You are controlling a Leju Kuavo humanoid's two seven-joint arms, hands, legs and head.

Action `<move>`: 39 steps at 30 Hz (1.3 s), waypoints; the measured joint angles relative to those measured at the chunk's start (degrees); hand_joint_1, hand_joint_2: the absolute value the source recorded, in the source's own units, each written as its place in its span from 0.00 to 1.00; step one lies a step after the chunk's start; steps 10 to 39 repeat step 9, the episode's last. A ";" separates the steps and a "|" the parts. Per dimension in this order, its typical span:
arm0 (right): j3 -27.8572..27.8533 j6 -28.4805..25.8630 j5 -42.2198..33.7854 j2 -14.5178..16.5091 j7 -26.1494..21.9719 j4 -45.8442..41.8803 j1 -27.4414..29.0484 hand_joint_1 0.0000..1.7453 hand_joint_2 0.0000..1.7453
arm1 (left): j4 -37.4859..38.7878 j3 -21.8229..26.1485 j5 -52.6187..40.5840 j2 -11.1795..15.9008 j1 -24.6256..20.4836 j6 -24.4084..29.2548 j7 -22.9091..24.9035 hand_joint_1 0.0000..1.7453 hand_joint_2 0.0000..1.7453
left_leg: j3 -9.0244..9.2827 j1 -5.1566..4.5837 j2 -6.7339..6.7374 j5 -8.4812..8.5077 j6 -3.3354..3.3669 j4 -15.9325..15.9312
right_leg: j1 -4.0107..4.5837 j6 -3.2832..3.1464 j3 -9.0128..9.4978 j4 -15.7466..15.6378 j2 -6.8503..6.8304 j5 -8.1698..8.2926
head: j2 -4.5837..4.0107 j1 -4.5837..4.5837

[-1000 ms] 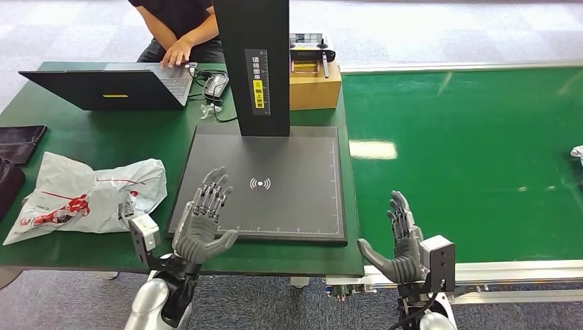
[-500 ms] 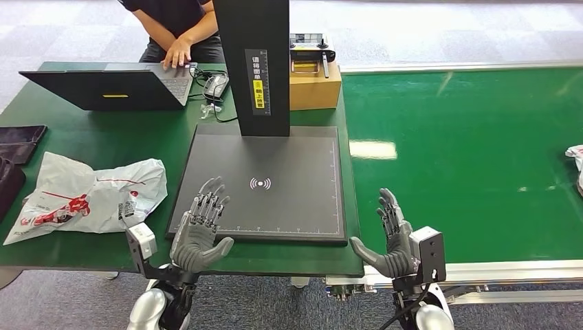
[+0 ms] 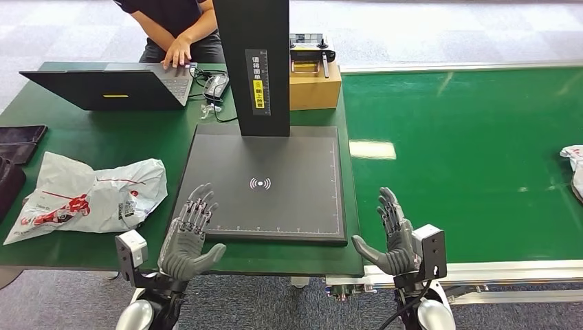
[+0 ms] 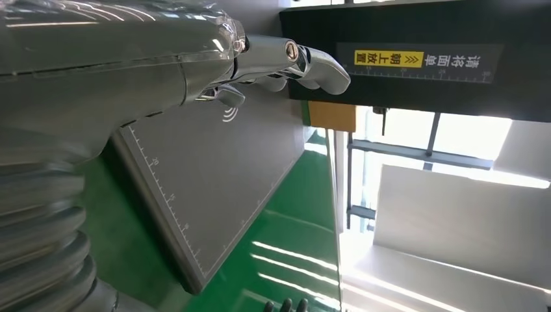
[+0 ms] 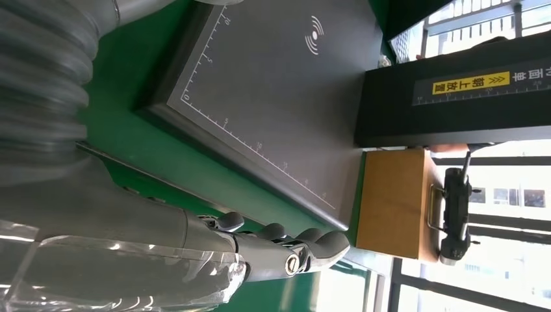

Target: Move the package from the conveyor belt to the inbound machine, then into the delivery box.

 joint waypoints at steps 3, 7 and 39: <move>-0.05 -0.67 0.61 0.00 -0.60 -0.01 0.01 0.00 1.00 | -0.62 -0.07 -2.79 0.00 -0.23 1.06 0.51 0.00 1.00 | 0.01 0.00 0.00 0.00 0.00 0.00 | 0.00 0.00 0.00 0.00 0.00 0.00 | 0.00 0.00; -0.17 -1.67 1.11 0.02 -1.30 -0.15 0.14 0.00 1.00 | -1.08 -0.28 -4.41 -0.01 -1.25 2.10 1.14 0.00 1.00 | 0.01 0.00 0.00 0.00 0.00 0.00 | -0.01 0.00 0.01 0.00 0.00 0.00 | 0.00 0.00; -0.20 -2.10 1.53 0.02 -1.59 -0.39 0.21 0.00 1.00 | -1.09 -0.28 -4.41 -0.01 -1.72 2.22 1.16 0.00 1.00 | 0.01 0.00 0.00 0.00 0.00 0.00 | -0.01 0.00 0.00 0.00 0.00 0.00 | 0.00 0.00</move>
